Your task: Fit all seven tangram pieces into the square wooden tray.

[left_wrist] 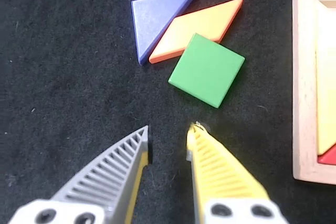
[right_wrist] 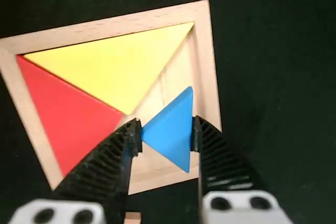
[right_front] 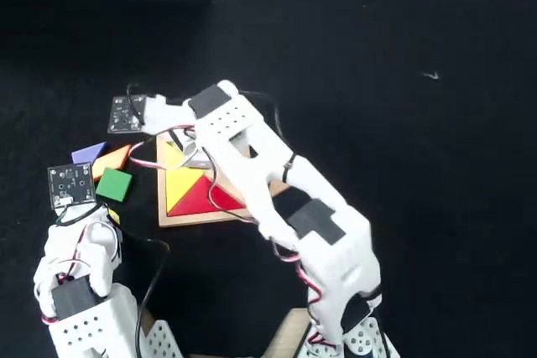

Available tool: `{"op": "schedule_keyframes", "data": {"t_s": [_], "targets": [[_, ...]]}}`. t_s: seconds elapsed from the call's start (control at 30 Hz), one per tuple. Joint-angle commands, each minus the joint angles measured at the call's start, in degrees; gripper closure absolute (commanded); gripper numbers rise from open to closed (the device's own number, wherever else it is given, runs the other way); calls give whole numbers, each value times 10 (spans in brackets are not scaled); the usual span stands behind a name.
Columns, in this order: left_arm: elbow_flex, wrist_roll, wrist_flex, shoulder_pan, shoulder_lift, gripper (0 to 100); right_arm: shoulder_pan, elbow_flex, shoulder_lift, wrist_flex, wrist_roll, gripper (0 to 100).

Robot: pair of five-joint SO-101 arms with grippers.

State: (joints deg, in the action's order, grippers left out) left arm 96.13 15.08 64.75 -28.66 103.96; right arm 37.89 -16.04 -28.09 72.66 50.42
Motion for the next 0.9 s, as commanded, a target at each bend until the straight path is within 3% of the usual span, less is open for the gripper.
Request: {"op": "schedule_keyframes", "data": {"t_s": [0.0,0.13,0.3,0.67,0.73,0.87], "targets": [[5,3,-12,6,4,873,8,-95,-36,27,12,888],[6,3,-12,7,4,873,6,-180,-101,69,12,884],[6,3,-12,7,4,873,18,-275,-174,115,10,797],[6,3,-12,7,4,873,2,-459,-245,208,9,797],[6,3,-12,7,4,873,-23,-513,-248,241,-7,830],[6,3,-12,7,4,873,-47,-542,-262,281,-40,992]]}}
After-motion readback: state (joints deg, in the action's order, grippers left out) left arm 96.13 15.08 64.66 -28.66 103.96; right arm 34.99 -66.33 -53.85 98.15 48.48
